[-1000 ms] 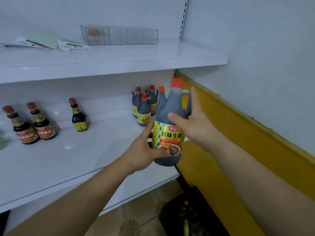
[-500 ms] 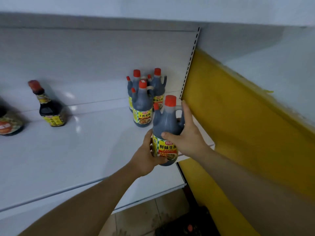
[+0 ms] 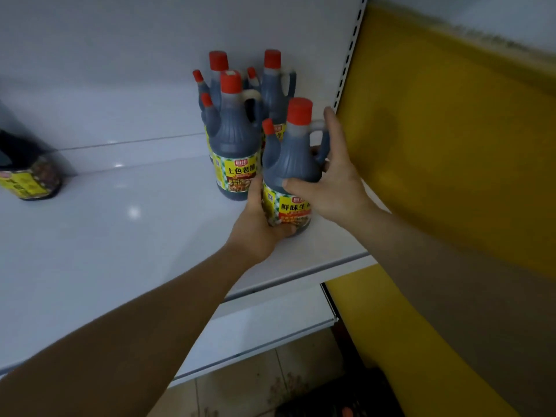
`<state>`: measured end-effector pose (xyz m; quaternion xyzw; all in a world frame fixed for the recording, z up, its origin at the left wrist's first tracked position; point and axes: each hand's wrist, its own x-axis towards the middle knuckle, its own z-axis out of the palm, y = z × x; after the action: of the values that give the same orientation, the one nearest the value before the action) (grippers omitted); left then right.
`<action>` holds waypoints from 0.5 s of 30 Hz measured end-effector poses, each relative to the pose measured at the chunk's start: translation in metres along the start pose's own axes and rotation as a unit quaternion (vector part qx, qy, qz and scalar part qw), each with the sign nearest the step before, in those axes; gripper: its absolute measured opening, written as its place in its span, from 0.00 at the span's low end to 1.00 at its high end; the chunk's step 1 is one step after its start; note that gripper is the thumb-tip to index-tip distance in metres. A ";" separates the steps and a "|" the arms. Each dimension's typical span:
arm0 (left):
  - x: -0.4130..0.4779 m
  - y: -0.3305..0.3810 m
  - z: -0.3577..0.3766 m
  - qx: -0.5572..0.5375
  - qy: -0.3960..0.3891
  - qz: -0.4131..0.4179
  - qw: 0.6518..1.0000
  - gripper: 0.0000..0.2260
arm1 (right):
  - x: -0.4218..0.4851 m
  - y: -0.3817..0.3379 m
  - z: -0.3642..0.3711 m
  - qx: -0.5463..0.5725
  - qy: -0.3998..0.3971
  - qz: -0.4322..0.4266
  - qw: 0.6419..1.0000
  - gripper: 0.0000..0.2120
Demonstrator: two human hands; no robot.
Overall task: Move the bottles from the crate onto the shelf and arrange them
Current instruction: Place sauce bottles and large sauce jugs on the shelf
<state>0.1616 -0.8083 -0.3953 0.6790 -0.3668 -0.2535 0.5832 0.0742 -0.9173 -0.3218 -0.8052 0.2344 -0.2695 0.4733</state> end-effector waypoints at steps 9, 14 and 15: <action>-0.030 -0.022 -0.014 0.547 -0.085 -0.145 0.820 0.40 | 0.028 0.012 0.000 -0.009 -0.026 0.032 0.999 0.53; -0.030 -0.030 -0.012 0.561 -0.077 -0.144 0.812 0.39 | 0.050 0.026 0.007 0.007 0.000 0.023 1.000 0.52; -0.031 -0.031 -0.012 0.564 -0.077 -0.143 0.810 0.39 | 0.055 0.028 0.008 0.009 0.001 0.024 1.000 0.52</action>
<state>0.1582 -0.7744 -0.4255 0.9116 -0.3879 -0.1341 0.0252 0.1166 -0.9592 -0.3383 -0.7952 0.2516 -0.2606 0.4863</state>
